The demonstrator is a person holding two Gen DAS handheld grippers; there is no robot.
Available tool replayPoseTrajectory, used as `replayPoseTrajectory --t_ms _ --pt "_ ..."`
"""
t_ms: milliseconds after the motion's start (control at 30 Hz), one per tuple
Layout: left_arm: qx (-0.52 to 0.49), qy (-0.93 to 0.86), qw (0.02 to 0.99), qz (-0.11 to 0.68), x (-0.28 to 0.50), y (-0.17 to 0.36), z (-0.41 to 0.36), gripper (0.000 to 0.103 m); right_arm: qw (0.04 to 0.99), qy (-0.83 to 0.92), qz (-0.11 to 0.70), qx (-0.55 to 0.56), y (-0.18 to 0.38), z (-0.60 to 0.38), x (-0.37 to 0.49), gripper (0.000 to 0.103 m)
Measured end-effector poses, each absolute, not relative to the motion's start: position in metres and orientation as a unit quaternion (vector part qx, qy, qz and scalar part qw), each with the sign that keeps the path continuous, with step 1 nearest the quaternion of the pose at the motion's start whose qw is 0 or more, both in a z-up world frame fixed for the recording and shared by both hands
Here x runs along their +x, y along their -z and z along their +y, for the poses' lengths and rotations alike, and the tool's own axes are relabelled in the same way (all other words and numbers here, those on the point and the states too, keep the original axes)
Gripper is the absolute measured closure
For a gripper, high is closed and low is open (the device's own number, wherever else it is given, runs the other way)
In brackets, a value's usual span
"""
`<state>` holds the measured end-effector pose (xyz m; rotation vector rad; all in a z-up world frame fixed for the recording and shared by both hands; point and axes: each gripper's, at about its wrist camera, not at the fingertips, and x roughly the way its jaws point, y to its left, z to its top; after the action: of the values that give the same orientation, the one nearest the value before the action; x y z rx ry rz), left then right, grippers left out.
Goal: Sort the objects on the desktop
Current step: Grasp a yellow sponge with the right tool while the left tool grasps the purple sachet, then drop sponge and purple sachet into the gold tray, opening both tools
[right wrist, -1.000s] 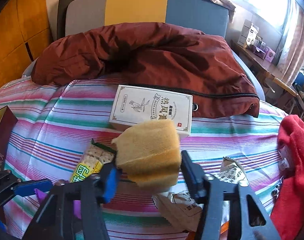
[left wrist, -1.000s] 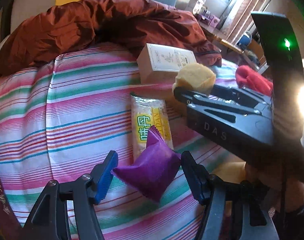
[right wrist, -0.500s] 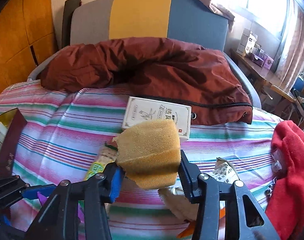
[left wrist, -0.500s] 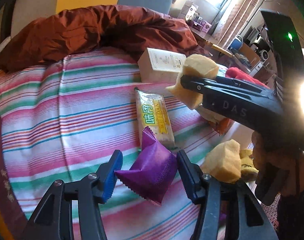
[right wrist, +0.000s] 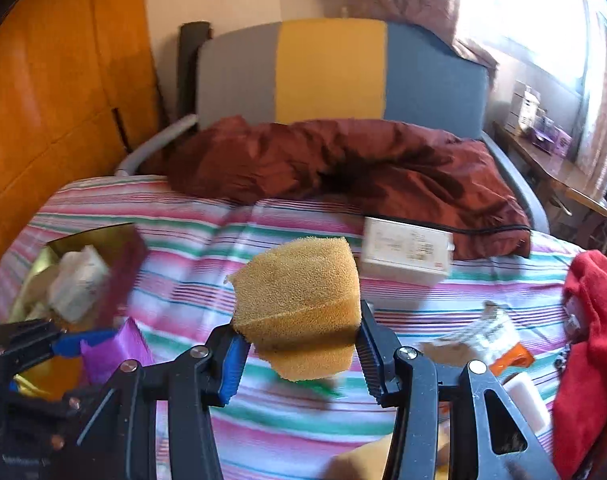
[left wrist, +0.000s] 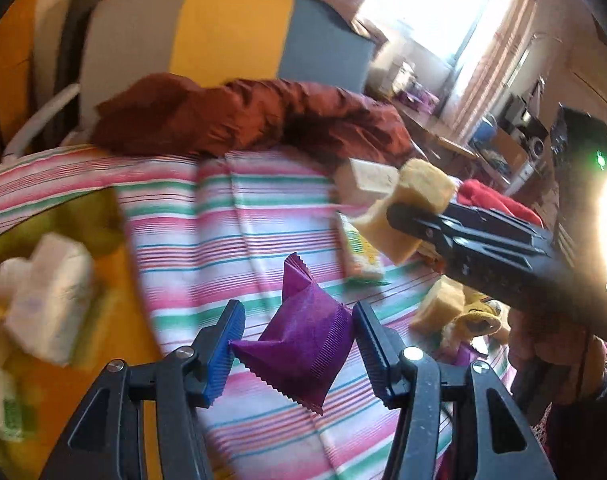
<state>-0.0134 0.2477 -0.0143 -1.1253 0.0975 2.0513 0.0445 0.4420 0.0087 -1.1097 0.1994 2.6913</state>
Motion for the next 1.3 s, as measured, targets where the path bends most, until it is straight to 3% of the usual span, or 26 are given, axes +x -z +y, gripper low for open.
replayPoseTrajectory --t_ms 567,667,733,767,1000,1300 --pt "-0.443 -0.88 0.169 -0.032 -0.03 0.028 0.016 0.044 -0.104 -0.919 0.063 -0.375 -0.021 0.248 0.012 0.053" --pt "-0.45 -0.882 0.138 -0.036 -0.028 0.036 -0.004 0.041 -0.152 -0.905 0.086 -0.387 -0.012 0.217 0.003 0.049" --pt "-0.452 -0.883 0.122 -0.032 -0.027 0.041 -0.013 0.04 -0.19 -0.892 0.107 -0.397 -0.005 0.197 -0.003 0.032" --pt "-0.455 -0.882 0.116 -0.034 -0.027 0.044 -0.018 0.04 -0.197 -0.888 0.113 -0.399 -0.001 0.19 -0.005 0.029" --pt "-0.446 -0.886 0.112 -0.067 -0.026 0.043 -0.033 0.04 -0.198 -0.878 0.117 -0.42 0.017 0.172 -0.005 0.029" --pt "-0.424 -0.898 0.117 -0.021 -0.023 0.024 -0.009 0.04 -0.139 -0.886 0.112 -0.427 0.028 0.198 0.021 0.026"
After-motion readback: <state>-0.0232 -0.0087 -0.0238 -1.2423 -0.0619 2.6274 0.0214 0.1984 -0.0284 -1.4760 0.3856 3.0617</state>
